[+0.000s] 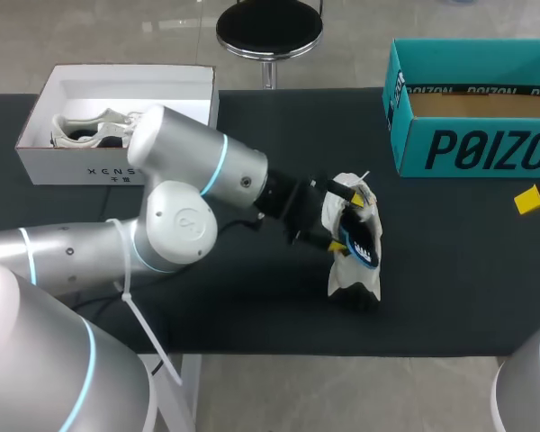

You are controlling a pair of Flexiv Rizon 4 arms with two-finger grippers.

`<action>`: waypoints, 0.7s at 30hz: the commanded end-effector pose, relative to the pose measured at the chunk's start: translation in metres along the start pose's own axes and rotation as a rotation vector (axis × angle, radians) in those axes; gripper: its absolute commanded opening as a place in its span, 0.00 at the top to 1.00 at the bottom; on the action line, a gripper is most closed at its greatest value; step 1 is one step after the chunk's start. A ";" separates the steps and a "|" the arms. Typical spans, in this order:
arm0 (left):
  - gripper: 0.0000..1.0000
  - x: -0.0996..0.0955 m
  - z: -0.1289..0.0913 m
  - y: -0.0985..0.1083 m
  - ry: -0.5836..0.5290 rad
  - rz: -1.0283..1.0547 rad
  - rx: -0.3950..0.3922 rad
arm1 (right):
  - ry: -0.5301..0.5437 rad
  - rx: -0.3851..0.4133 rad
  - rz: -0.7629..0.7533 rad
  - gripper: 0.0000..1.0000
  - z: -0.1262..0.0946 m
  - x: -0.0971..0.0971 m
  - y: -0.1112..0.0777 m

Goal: Take the shoe out of the shoebox, open the shoe tongue, remove and reinsert the insole, then place the shoe into the shoebox

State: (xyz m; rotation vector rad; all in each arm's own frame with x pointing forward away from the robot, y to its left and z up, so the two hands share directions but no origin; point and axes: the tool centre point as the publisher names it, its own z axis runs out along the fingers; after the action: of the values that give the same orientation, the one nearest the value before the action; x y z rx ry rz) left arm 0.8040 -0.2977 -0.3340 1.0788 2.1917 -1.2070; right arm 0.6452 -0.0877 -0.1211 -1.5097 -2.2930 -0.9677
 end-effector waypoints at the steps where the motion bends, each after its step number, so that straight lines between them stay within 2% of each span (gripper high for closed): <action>1: 0.54 0.002 -0.005 -0.002 0.001 -0.002 0.003 | -0.007 -0.020 0.002 0.00 0.000 0.002 -0.009; 6: 0.64 0.005 -0.004 -0.002 0.003 -0.006 0.008 | -0.007 -0.020 0.002 0.00 0.000 0.002 -0.009; 8: 0.62 0.006 -0.002 -0.002 0.008 -0.004 0.008 | -0.007 -0.020 0.002 0.00 0.000 0.002 -0.009; 10: 0.56 0.006 -0.001 -0.002 0.010 -0.002 0.010 | -0.007 -0.020 0.002 0.00 0.000 0.002 -0.009; 14: 0.53 0.007 0.002 -0.004 0.015 -0.001 0.019 | -0.007 -0.020 0.002 0.00 0.000 0.002 -0.009; 21: 0.53 0.008 0.005 -0.008 0.023 -0.004 0.029 | -0.007 -0.020 0.002 0.00 0.000 0.002 -0.009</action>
State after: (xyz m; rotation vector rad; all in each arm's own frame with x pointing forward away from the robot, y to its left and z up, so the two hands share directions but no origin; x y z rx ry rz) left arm 0.7921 -0.2981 -0.3366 1.1052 2.2006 -1.2374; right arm 0.6453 -0.0878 -0.1210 -1.5109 -2.2924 -0.9727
